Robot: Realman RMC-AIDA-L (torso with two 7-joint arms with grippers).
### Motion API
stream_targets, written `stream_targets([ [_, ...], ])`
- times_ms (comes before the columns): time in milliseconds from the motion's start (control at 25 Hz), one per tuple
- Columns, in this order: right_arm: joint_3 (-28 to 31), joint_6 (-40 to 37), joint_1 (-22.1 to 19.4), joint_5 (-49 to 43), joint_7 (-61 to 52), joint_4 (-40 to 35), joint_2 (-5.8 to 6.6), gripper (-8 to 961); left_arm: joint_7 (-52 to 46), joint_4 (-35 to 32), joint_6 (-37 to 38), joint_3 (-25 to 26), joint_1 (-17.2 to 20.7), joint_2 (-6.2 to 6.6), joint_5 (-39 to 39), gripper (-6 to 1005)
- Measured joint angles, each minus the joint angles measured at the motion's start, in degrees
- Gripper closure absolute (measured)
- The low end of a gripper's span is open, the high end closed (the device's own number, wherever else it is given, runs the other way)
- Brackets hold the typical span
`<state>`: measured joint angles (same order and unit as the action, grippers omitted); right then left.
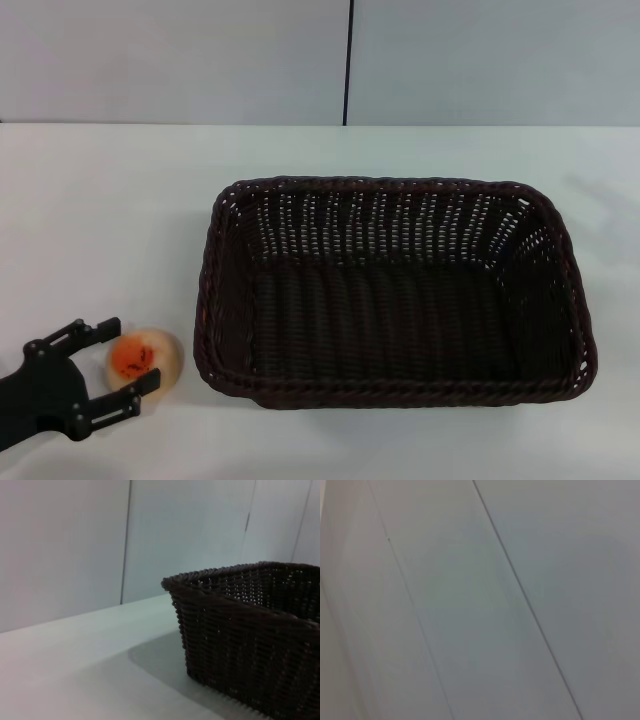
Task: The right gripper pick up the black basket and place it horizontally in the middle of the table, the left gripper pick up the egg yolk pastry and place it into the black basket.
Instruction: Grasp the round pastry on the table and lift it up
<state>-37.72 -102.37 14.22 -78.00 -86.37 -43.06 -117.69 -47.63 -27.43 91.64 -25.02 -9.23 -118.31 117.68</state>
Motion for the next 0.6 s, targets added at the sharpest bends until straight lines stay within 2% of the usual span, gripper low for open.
stream_targets([
  [320, 4.05, 0.23, 0.41, -0.01, 0.16, 2.81, 0.02, 197, 2.20, 0.05, -1.94, -2.28, 0.11, 0.02, -0.33, 227],
  [440, 8.26, -0.33, 0.23, 0.40, 2.40, 4.23, -0.69, 197, 7.72, 1.56, -1.54, -0.61, 0.46, 0.00, -1.01, 230],
  [520, 9.44, -0.61, 0.15, 0.44, 2.84, 4.69, -0.87, 197, 8.51, 2.06, -1.14, 0.24, 0.47, 0.06, -1.19, 336],
  [600, 10.89, -0.80, -0.16, 0.49, 3.47, 6.42, -0.95, 197, 8.72, 2.55, 1.36, 4.76, 0.47, 0.31, -1.47, 442],
])
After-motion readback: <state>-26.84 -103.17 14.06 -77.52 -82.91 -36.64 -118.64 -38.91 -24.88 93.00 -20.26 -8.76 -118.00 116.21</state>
